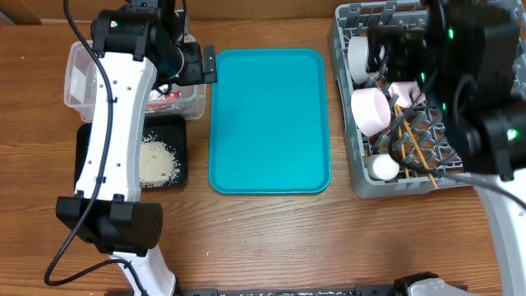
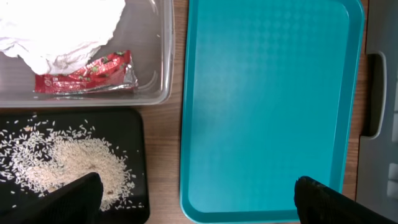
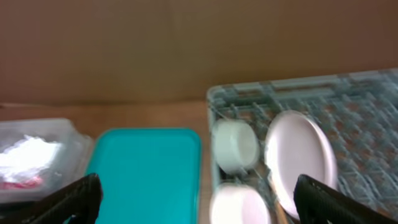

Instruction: Sort waste into correct bins and load items into the dishwasher

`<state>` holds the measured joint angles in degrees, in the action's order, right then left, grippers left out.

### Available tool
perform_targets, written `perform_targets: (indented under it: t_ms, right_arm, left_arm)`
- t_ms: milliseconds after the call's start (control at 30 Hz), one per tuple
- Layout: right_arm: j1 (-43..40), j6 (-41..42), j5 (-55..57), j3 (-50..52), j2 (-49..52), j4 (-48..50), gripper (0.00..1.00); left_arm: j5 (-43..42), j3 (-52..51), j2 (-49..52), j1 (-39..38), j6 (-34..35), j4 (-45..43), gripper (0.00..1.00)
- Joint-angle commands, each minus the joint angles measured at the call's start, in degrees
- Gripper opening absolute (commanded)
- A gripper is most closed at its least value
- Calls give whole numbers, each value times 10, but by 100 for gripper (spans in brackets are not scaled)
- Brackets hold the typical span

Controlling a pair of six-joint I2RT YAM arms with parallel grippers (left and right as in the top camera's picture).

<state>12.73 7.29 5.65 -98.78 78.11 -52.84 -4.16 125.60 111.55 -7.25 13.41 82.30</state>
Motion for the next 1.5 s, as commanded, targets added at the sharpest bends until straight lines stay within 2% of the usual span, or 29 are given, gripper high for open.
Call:
perform_targets:
  t_ms: [0,67,167,433,633,833,1233,1467]
  right_arm:
    - [-40,0,17,198,-135,127,100]
    - [-63,2,16,368,-248,220,100]
    - [-84,2,3,506,-349,307,100]
    - [-93,2,-15,782,-567,446,100]
    - [-71,2,-49,918,-669,502,100]
    - [-49,2,-48,985,-715,547,100]
    - [-22,2,-52,983,-777,479,100]
    - [-22,2,-52,983,-780,481,100]
  left_arm:
    - [3,-1,-6,1,5,0,100]
    - [3,-1,-6,1,5,0,100]
    - [3,-1,-6,1,5,0,100]
    - [3,-1,-6,1,5,0,100]
    - [3,-1,-6,1,5,0,100]
    - [3,-1,-6,1,5,0,100]
    - [3,-1,-6,1,5,0,100]
    - [3,-1,-6,1,5,0,100]
